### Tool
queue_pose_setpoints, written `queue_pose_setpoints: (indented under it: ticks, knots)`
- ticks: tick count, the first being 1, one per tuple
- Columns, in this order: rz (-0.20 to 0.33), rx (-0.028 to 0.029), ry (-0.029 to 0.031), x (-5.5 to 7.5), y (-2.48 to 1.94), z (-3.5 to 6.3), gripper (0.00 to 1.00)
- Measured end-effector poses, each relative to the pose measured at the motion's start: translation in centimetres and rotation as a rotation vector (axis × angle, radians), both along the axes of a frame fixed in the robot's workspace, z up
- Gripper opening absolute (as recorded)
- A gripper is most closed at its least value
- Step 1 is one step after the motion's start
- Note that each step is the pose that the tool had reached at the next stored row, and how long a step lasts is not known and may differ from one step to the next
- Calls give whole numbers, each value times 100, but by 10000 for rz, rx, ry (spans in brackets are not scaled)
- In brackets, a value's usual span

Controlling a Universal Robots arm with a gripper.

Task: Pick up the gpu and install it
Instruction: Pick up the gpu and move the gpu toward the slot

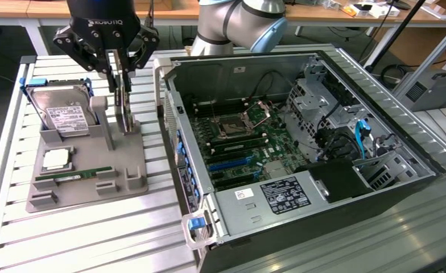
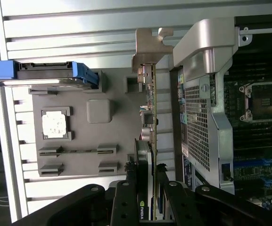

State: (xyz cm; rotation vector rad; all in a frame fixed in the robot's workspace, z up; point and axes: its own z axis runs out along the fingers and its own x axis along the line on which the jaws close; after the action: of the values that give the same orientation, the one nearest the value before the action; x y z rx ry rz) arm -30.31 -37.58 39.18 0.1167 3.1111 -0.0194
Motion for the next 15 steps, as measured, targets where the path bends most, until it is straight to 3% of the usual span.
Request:
queue_pose_setpoints:
  ticks: [15]
  knots:
    - [0, 0, 0, 0, 0, 53, 27]
